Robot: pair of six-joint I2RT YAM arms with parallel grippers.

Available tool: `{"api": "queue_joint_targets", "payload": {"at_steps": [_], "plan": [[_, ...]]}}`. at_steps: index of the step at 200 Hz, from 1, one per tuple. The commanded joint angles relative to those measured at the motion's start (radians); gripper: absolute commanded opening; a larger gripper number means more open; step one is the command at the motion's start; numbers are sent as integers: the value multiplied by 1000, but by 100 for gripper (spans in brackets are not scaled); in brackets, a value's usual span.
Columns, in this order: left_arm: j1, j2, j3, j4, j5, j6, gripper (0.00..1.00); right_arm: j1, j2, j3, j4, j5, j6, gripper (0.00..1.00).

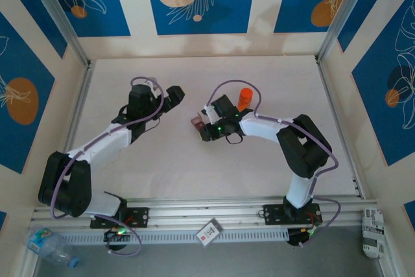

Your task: Sort the pills into containers

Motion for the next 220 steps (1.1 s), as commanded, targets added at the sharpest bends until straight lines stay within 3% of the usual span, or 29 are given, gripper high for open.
{"api": "queue_joint_targets", "payload": {"at_steps": [1,82,139,220], "plan": [[14,-18,-8,1,23,29,100,17,28,31,-35,26,-44,33],[16,15,-21,53,39,-1,100,64,89,52,-53,77,-78,43],[16,47,-7,77,54,-14,100,70,74,41,-94,116,-82,75],[16,89,52,68,79,-1,100,73,63,51,-234,258,-58,78]]}}
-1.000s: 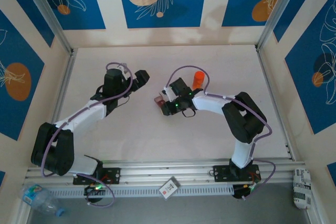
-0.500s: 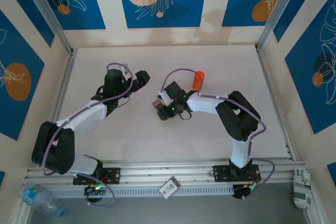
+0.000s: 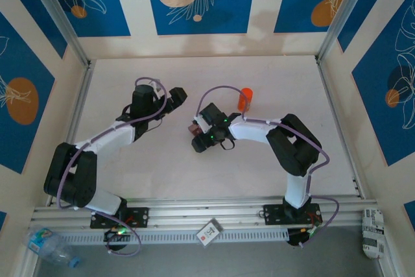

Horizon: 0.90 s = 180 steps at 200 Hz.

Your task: Sort the pills into containers

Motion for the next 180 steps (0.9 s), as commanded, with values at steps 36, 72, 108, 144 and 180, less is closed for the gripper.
{"api": "queue_joint_targets", "payload": {"at_steps": [36,72,108,144,180], "plan": [[11,3,53,0,28,18,100,-71,7,26,-190,143,33,78],[11,0,58,-5,36,22,100,-127,-3,25,-206,154,46,77],[11,7,73,-23,39,37,100,-180,-13,28,-218,140,85,77],[11,7,87,-56,33,68,100,-235,-56,16,-215,63,107,77],[10,19,127,-184,-4,191,100,-265,-145,10,-203,-53,155,77]]}}
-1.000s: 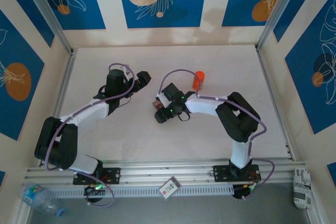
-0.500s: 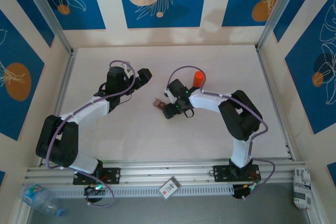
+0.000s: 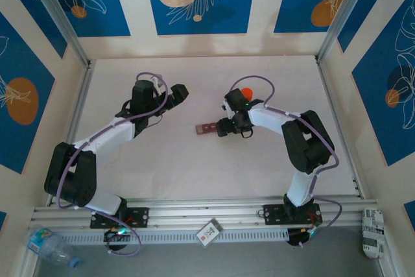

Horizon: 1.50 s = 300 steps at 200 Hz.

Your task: Sort the pills into containers

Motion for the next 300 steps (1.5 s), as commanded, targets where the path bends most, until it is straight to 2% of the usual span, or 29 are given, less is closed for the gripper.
{"api": "queue_joint_targets", "payload": {"at_steps": [1,60,111,141,214,259,300], "plan": [[9,14,59,-109,-24,118,100,-13,-76,-1,-24,-98,54,77],[-16,49,128,-335,-97,312,100,-41,-18,77,-5,-206,125,78],[-108,87,209,-510,-254,477,100,-30,71,137,-4,-180,130,78],[-151,113,234,-554,-304,537,100,-15,110,149,-16,-137,115,78],[-226,171,226,-580,-321,636,100,7,154,137,-23,-87,111,77],[-251,208,212,-535,-247,668,100,7,155,127,-15,-91,118,77],[-250,257,220,-518,-242,675,100,8,159,118,-7,-98,128,77]]}}
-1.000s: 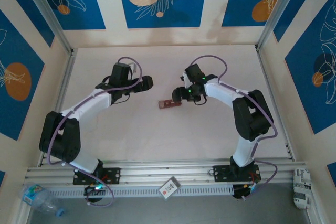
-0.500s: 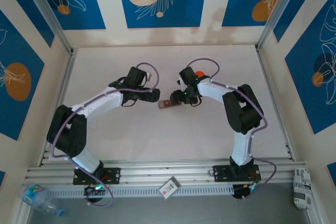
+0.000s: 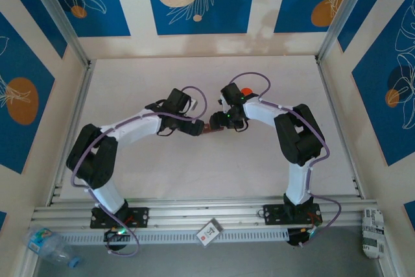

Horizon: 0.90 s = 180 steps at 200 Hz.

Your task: Sort the pills into containers

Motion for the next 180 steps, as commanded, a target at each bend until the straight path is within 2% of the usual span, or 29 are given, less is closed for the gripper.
{"api": "queue_joint_targets", "payload": {"at_steps": [1,71,180], "plan": [[-6,31,10,21,26,29,100,8,26,-14,-11,8,20,77],[27,90,36,28,-28,23,100,12,38,-20,-1,1,27,77],[125,204,175,28,22,3,100,12,40,-46,22,-20,40,77]]}}
